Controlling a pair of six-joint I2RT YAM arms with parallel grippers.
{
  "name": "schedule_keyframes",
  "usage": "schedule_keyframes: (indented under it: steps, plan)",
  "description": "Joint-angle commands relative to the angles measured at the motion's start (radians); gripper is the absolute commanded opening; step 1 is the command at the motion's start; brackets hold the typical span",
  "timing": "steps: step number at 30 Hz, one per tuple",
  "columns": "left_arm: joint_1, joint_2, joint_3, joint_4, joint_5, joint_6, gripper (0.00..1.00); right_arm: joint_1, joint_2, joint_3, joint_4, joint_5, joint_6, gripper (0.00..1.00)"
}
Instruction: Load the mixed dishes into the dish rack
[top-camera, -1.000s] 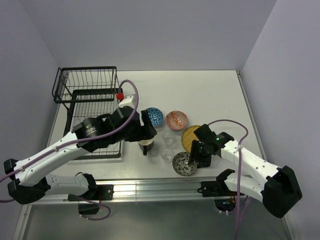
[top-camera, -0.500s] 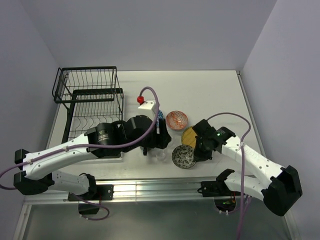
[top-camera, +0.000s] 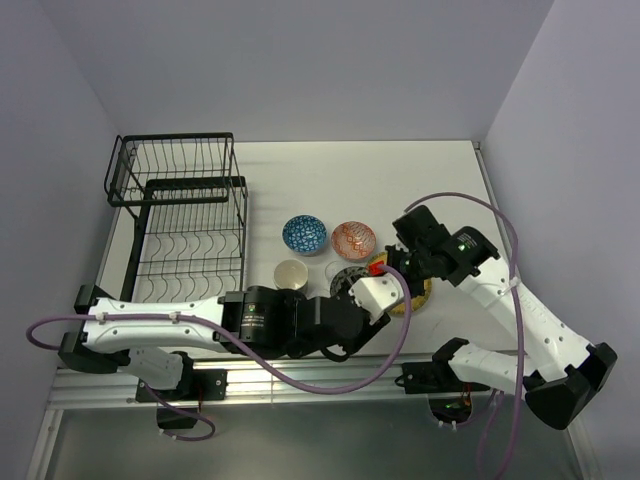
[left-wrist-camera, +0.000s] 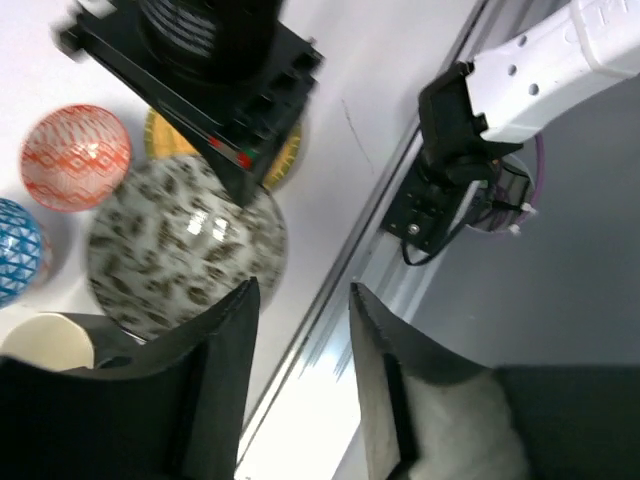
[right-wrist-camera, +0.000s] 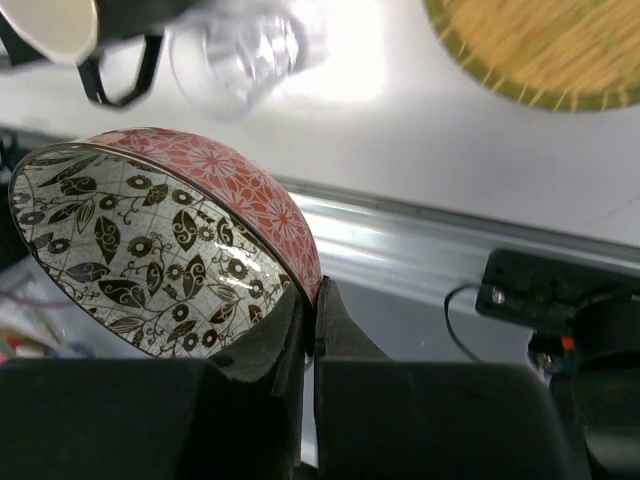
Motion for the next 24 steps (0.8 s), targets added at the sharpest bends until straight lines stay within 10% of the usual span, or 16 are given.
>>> schedule_keyframes:
  steps: [1, 8, 12, 24]
  plan:
    - [-0.006, -0.005, 0.061, 0.014, -0.059, 0.164, 0.44, 0.008, -0.002, 0.038, -0.051, -0.134, -0.056, 0.00]
    - [-0.029, 0.050, 0.104, -0.102, 0.010, 0.218, 0.49, 0.006, -0.033, 0.033, -0.097, -0.261, -0.089, 0.00]
    - [-0.029, 0.064, 0.120, -0.131, 0.148, 0.192, 0.80, 0.006, -0.028, 0.052, -0.135, -0.280, -0.113, 0.00]
    - [-0.029, 0.125, 0.092, -0.179, 0.219, 0.150, 0.78, 0.006, 0.007, 0.168, -0.215, -0.338, -0.138, 0.00]
